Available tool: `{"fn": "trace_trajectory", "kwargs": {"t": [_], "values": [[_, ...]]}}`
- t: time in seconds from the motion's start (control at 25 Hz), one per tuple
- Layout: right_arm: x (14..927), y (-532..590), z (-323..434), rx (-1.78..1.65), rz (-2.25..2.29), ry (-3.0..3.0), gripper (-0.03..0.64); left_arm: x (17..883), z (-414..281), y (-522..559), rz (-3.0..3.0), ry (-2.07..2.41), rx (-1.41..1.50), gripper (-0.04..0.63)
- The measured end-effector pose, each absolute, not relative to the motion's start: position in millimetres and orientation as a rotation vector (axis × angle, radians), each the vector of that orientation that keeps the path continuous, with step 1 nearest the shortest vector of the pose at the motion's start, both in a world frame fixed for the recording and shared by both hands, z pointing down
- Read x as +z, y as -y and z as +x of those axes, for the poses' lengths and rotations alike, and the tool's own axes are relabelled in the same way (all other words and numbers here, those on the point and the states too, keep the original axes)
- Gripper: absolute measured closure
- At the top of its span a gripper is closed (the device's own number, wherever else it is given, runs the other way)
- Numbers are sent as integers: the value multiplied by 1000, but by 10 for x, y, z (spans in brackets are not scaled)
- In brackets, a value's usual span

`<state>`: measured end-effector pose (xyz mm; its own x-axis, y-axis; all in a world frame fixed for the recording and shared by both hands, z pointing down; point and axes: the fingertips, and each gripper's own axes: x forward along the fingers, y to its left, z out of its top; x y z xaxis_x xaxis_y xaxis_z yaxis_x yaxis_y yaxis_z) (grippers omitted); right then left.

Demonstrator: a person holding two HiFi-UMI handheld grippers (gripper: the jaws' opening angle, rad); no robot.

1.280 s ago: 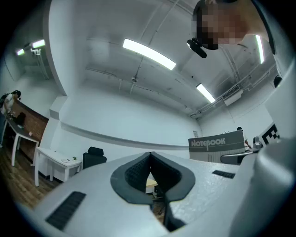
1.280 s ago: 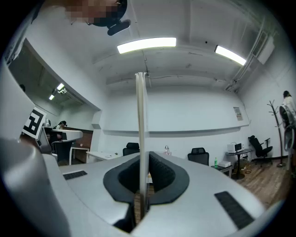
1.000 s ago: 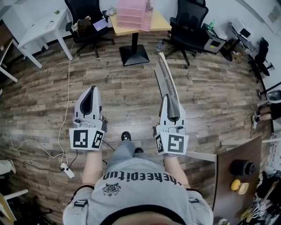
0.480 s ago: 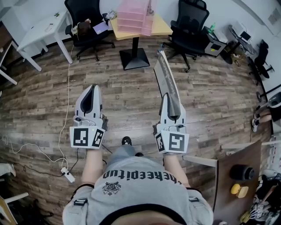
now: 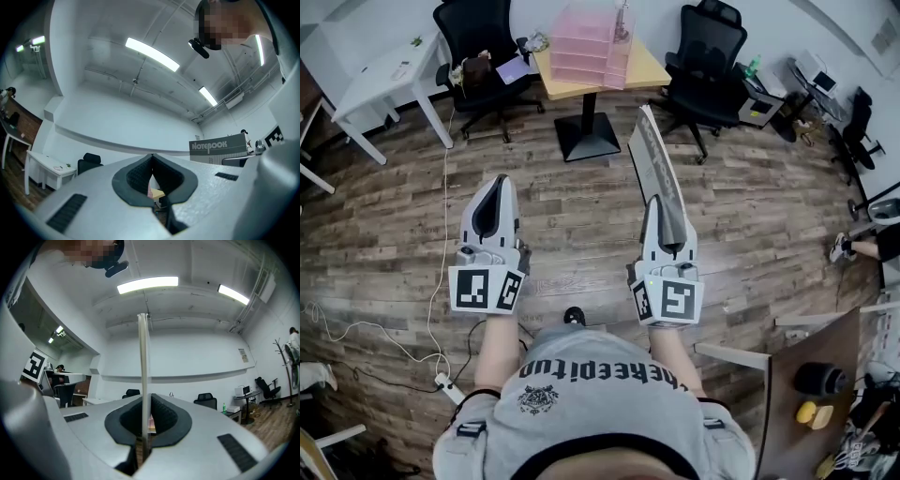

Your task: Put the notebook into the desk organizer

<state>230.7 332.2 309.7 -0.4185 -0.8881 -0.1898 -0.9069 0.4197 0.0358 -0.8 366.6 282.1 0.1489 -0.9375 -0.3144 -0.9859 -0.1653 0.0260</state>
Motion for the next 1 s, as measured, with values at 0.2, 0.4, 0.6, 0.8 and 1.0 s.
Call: {"fn": "trace_trajectory", "kwargs": {"t": [0.2, 0.4, 0.6, 0.8, 1.0], "values": [[3095, -3104, 2193, 195, -1638, -2519, 607, 2817, -94, -3430, -2252, -1865, 377, 591], [3179, -2985, 2087, 190, -1654, -2511, 607, 2848, -219, -3290, -2268, -1833, 386, 592], [3230, -2893, 2060, 177, -1672, -2515, 607, 2898, -269, -3180, -2280, -1825, 394, 592], [3253, -2696, 1997, 173, -1668, -2528, 606, 2950, -342, -3006, -2276, -1853, 377, 592], [3288, -2366, 1862, 167, -1638, -2545, 606, 3003, -461, -2720, -2267, -1879, 347, 592]]}}
